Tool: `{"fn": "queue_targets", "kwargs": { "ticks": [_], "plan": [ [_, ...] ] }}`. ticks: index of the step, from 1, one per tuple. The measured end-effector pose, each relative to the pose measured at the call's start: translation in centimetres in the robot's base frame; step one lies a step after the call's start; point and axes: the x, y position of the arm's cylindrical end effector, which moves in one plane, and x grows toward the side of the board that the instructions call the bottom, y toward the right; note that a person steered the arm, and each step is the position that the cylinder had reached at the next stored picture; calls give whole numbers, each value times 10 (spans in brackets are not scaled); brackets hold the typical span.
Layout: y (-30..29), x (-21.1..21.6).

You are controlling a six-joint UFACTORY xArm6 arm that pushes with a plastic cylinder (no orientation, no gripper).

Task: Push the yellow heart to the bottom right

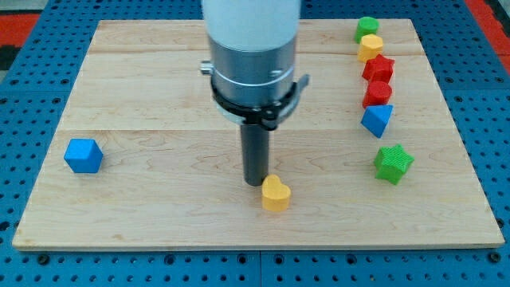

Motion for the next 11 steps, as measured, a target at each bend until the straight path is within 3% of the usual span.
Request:
{"fn": "queue_targets", "kwargs": {
  "ticks": [2, 4, 6, 8, 11],
  "plan": [
    [-29, 26],
    [62, 29],
    [50, 66],
    [92, 42],
    [129, 41]
  ]
}}
